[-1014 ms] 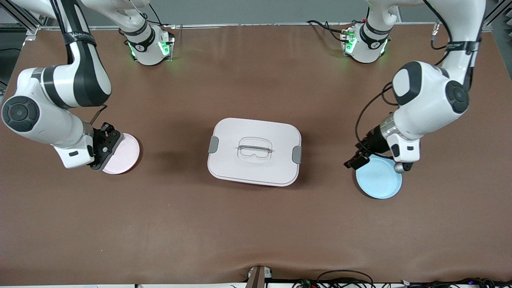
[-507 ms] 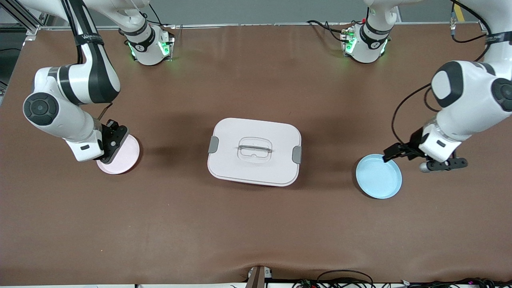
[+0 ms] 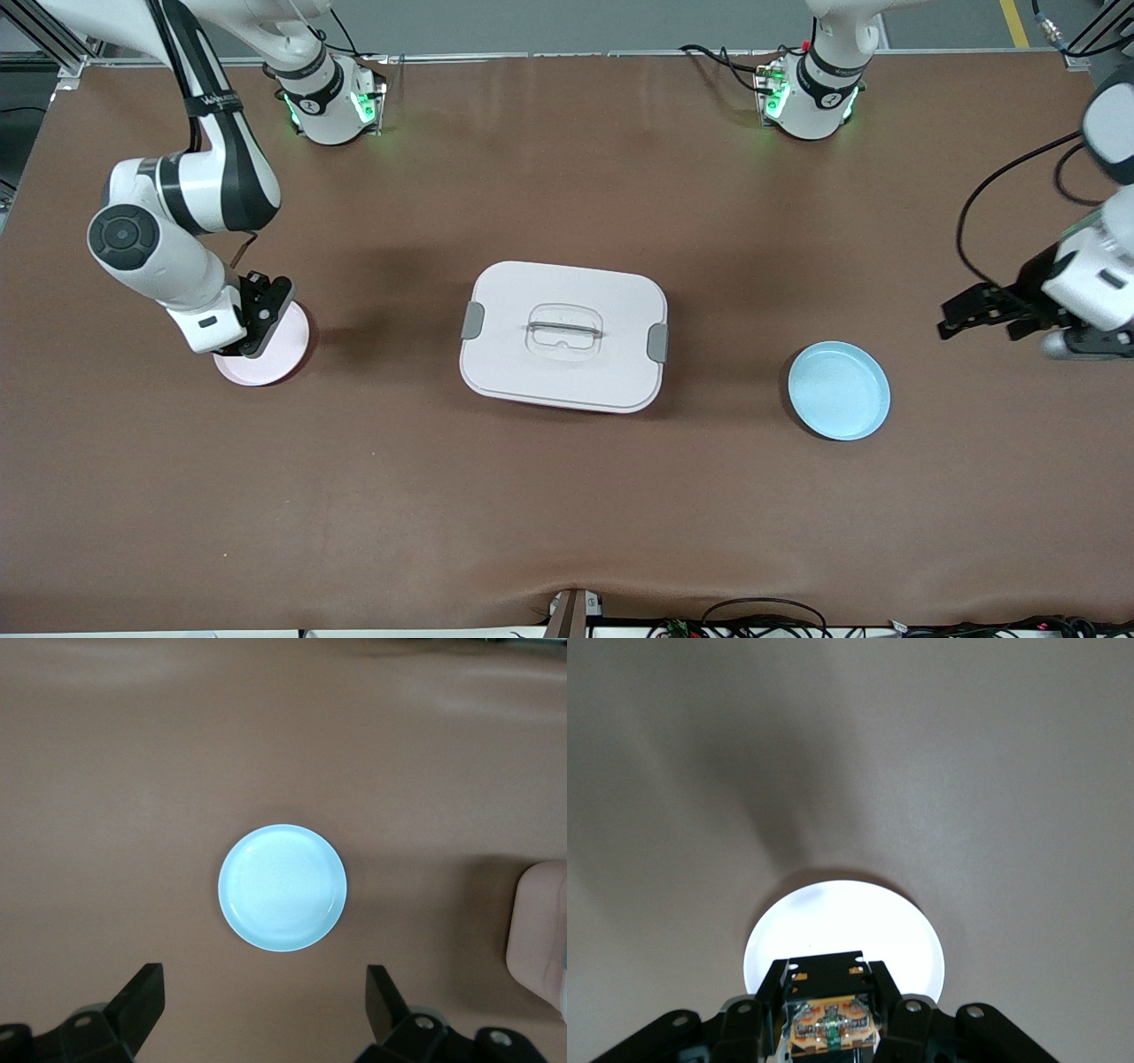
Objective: Transfer orange switch to right arm and place
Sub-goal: 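Carry the switch with the right gripper over the white plate while the left gripper withdraws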
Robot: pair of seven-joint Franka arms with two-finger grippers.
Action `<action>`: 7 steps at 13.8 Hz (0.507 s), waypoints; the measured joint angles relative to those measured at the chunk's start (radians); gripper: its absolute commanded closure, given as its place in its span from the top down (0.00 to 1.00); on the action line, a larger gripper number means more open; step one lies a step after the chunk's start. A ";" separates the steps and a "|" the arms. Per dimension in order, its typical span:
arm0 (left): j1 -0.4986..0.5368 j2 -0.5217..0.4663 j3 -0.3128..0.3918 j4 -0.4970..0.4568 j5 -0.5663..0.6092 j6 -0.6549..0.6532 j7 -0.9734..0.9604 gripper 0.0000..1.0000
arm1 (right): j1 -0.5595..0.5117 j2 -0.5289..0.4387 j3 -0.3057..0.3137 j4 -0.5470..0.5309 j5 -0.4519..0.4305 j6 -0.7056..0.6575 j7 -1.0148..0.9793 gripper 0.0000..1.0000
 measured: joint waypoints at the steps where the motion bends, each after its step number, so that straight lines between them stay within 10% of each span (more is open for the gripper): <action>1: 0.008 -0.002 0.000 0.018 0.000 -0.018 0.000 1.00 | -0.010 -0.001 0.000 -0.022 0.000 0.039 -0.022 0.00; 7: 0.010 -0.022 -0.002 0.063 0.000 -0.075 -0.001 1.00 | -0.076 -0.001 -0.001 -0.070 -0.001 0.115 -0.176 0.00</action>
